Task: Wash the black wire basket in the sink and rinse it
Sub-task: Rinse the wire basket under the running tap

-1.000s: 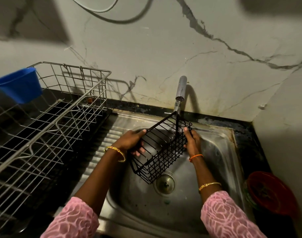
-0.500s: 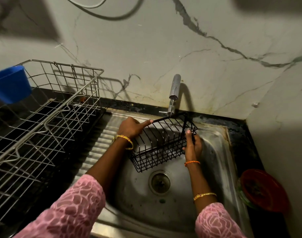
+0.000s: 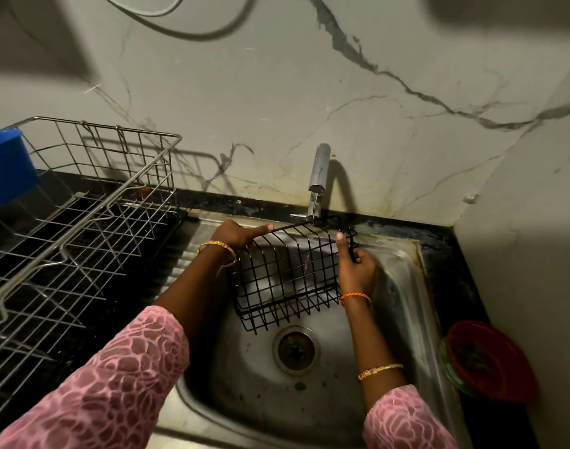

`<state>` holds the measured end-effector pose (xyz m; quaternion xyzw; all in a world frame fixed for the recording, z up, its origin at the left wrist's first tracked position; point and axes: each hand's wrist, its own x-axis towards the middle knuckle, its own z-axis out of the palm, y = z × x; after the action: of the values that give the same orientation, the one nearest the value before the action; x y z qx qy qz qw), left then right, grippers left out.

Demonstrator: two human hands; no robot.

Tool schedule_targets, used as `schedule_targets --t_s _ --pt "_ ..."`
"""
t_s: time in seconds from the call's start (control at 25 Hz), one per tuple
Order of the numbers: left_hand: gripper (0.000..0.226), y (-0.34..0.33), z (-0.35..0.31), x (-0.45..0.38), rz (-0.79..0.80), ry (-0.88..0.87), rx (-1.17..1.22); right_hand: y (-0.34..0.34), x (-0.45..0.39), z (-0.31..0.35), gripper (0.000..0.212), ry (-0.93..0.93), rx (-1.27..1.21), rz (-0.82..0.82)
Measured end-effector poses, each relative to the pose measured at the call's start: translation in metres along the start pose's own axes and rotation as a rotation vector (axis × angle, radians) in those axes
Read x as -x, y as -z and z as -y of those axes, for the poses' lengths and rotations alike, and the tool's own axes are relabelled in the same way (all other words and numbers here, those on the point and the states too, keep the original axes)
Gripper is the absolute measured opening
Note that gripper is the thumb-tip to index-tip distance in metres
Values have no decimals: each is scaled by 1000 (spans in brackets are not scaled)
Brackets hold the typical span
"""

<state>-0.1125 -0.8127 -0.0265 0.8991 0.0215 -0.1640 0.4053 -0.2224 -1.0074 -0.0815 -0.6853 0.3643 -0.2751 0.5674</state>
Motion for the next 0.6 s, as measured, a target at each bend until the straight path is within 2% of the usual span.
schedule_targets --t_s 0.36,0.6 --pt "49 -1 3 5 60 5 56 3 9 3 49 5 41 4" --pt "64 -2 5 6 4 -60 34 6 17 6 42 72 -21 -66"
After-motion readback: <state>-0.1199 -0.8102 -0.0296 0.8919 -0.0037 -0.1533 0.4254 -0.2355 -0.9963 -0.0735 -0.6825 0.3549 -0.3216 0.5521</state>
